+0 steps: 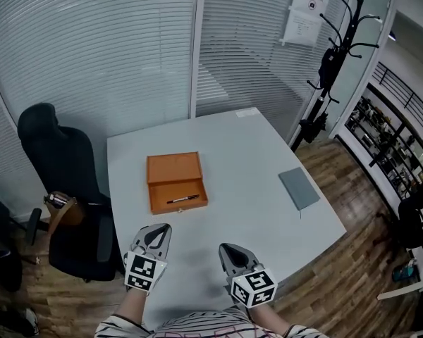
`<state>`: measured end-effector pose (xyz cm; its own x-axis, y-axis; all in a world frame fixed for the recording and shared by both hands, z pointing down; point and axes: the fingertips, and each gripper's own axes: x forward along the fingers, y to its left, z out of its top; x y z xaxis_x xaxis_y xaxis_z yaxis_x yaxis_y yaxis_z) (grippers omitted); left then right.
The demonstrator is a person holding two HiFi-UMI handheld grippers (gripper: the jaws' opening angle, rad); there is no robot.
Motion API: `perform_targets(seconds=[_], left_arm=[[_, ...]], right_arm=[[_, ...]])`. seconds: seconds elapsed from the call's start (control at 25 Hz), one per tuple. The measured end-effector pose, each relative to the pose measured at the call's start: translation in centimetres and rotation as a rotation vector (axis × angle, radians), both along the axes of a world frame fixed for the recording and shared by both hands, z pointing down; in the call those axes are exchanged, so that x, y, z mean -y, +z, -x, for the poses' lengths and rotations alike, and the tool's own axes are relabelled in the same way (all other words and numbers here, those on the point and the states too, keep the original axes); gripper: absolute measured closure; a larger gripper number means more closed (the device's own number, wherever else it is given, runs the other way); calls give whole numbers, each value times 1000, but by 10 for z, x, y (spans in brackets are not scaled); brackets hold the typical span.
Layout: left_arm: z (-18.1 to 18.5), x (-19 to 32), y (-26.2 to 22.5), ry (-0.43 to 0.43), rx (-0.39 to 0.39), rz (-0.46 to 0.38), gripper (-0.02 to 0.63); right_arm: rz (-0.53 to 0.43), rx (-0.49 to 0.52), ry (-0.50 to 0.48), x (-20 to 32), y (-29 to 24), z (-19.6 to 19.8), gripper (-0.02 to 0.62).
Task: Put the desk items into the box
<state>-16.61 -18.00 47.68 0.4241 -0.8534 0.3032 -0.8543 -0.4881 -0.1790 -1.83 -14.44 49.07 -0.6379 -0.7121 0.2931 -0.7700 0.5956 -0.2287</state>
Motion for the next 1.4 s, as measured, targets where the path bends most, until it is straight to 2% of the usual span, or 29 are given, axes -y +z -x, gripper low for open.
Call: perform_targets(seconds=[0.64, 0.92, 1.4], left_arm=[[34, -93, 12, -42, -74, -8, 584], [36, -111, 21, -52, -94, 18, 584], [29, -118, 17, -44, -125, -1, 584]], right_arm=[[-47, -52, 13, -54, -2, 26, 571], [-44, -60, 20, -64, 0, 26, 571], [-49, -69, 23, -71, 0, 21, 571]])
